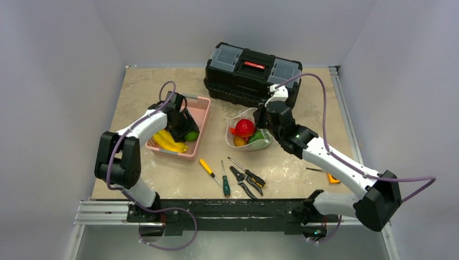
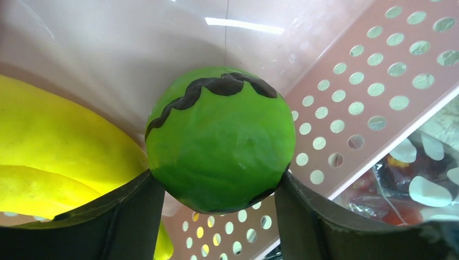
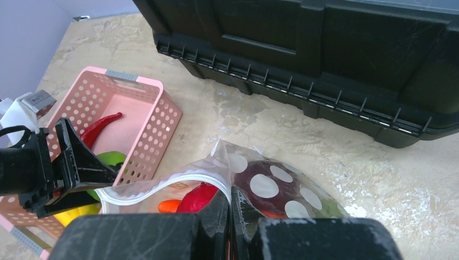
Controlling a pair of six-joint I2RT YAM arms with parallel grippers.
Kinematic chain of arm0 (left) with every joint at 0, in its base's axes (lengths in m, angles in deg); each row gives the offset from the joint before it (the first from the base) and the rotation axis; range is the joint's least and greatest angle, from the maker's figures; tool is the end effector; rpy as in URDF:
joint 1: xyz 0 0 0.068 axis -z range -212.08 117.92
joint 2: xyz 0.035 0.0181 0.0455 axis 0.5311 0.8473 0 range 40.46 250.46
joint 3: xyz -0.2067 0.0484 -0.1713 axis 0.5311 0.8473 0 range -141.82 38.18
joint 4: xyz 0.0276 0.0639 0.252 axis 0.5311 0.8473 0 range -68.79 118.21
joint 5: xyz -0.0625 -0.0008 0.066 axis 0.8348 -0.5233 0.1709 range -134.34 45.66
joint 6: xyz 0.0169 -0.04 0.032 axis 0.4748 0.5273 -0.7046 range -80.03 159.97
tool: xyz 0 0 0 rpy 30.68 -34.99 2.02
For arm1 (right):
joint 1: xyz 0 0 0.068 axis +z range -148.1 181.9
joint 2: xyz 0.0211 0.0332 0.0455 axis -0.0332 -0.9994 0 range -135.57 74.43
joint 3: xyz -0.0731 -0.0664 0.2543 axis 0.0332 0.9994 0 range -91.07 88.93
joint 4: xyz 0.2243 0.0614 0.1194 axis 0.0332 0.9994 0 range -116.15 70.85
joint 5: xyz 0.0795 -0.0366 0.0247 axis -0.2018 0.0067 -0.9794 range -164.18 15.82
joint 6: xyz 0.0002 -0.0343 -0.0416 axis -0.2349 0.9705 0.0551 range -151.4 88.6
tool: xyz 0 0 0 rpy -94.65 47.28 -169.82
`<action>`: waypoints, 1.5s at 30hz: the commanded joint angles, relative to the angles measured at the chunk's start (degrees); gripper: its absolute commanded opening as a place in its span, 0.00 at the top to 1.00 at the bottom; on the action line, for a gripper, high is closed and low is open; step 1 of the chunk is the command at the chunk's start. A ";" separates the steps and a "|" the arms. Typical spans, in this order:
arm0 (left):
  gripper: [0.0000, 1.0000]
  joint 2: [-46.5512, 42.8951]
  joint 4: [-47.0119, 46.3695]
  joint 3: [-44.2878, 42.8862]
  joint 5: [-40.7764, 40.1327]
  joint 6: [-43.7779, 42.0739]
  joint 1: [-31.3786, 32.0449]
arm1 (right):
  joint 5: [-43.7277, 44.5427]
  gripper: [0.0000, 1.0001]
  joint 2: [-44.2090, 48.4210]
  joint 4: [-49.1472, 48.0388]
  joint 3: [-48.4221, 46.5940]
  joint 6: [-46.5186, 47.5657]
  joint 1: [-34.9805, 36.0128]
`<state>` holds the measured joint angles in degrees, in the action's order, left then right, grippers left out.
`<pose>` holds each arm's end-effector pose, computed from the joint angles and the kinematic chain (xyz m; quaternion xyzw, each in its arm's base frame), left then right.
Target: Place the food in the zip-top bag and seal the zipper
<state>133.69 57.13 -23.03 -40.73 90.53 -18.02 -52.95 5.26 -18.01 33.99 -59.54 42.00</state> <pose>0.3055 -0.0788 0.1965 -0.3015 0.9336 -0.1283 0.1450 0.2206 0.1688 0.3174 0.0169 0.8229 0.1800 0.5387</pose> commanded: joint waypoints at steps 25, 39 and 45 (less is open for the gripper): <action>0.88 -22.74 -36.60 2.62 36.55 -22.13 6.35 | -1.90 1.00 -1.71 -1.79 -1.61 -1.12 -0.12; 0.71 -9.34 -10.13 -11.12 26.96 -35.72 20.61 | -2.87 1.00 -0.67 -2.47 -0.87 -1.83 -0.13; 0.47 -8.80 -7.75 -12.02 25.17 -38.24 23.11 | -2.05 1.00 0.54 -2.14 -0.34 -1.77 -0.11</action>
<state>125.62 47.27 -31.80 -13.84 56.22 3.86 -55.70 3.58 -18.40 33.95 -60.81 42.00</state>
